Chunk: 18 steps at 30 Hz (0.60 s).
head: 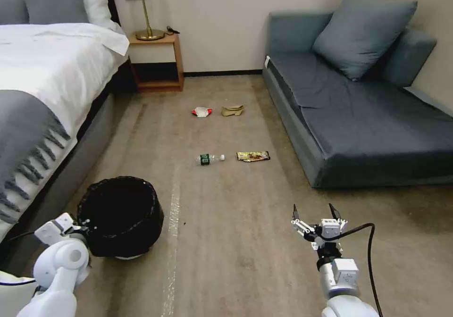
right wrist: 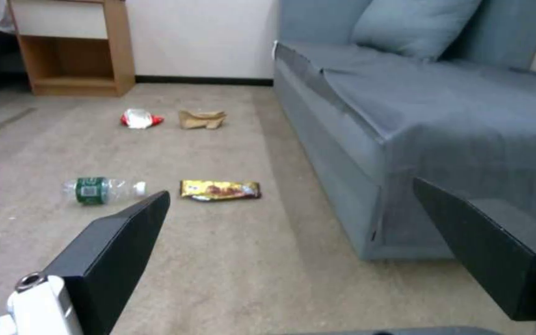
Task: Pick up the trash bin, then pick up the garbage on the floor and place it into the trash bin.
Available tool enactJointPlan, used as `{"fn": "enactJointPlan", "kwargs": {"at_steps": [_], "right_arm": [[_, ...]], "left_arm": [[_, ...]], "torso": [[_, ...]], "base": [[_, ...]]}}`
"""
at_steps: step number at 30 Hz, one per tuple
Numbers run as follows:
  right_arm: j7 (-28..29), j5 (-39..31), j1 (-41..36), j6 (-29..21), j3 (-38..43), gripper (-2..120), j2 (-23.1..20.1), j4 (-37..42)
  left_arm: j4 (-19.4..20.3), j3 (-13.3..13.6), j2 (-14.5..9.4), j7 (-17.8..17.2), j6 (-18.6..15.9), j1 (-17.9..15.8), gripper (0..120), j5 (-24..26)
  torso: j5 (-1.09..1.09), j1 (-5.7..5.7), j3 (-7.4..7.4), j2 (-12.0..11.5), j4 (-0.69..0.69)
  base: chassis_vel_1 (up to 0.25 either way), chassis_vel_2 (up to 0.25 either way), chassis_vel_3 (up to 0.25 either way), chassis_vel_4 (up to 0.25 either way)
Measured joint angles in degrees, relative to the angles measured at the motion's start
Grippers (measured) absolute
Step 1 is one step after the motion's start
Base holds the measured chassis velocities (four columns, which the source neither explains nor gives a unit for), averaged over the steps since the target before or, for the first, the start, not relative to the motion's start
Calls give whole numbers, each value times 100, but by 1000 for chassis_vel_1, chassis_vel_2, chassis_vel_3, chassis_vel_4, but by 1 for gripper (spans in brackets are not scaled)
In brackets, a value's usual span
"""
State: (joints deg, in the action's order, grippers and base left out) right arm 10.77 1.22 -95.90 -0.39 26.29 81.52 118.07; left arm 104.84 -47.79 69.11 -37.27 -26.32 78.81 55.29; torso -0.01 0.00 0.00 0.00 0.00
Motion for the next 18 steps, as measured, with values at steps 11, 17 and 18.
{"fn": "enactJointPlan", "kwargs": {"at_steps": [11,17,18], "right_arm": [[-86,-666,-37,-259,-220,100,120,319],[-107,-515,-86,-185,-259,100,185,290],[-107,-491,-92,-176,-262,100,193,279]], "left_arm": [[587,-111,176,432,1058,709,3,-2828],[739,-127,286,519,1311,1044,3,-3203],[781,-127,303,527,1317,1091,3,-3204]], "torso": [[1,0,0,0,0],[1,0,0,0,0],[1,0,0,0,0]], "base": [[0,0,0,0],[0,0,0,0],[0,0,0,0]]}}
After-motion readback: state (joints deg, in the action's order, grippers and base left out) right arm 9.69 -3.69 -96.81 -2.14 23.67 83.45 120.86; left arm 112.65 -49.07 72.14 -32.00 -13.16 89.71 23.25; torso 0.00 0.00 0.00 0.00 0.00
